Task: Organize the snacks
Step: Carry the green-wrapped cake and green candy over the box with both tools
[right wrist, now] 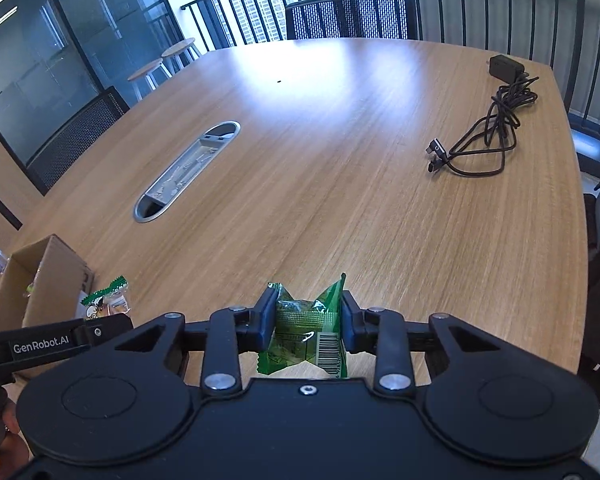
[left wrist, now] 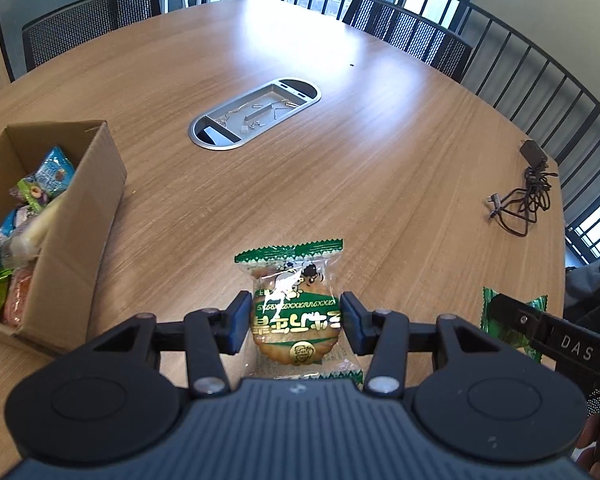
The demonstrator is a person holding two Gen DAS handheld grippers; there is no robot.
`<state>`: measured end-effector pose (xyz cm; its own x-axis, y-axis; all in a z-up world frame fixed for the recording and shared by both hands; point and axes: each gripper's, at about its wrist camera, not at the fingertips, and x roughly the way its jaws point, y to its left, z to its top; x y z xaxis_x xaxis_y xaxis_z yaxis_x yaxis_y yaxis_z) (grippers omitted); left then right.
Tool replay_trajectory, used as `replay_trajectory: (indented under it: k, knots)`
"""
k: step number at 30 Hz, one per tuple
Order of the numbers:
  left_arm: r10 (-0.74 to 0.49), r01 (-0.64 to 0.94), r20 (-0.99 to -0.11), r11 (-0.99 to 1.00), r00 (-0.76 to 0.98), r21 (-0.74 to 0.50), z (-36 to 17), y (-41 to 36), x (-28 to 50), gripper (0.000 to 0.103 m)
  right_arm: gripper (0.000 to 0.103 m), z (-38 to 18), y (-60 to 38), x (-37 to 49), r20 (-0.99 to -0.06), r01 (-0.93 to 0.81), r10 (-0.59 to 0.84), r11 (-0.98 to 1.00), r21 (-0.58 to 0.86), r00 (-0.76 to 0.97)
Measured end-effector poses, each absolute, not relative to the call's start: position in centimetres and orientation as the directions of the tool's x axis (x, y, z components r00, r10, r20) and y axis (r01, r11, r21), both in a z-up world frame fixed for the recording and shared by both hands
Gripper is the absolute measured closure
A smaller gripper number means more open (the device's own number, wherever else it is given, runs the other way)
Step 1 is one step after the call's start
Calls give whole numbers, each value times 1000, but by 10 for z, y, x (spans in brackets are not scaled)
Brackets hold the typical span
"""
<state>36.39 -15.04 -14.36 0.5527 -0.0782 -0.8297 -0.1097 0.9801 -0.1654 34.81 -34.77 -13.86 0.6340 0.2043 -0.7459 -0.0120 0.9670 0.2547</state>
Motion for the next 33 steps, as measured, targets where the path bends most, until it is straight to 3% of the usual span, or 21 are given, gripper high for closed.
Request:
replay_trajectory:
  k: [33]
  knots:
    - [-21,-146,-763,978,646,-150,-72,-107,225,56,73,-77,-302,224,-645,-118,295,945,304,704]
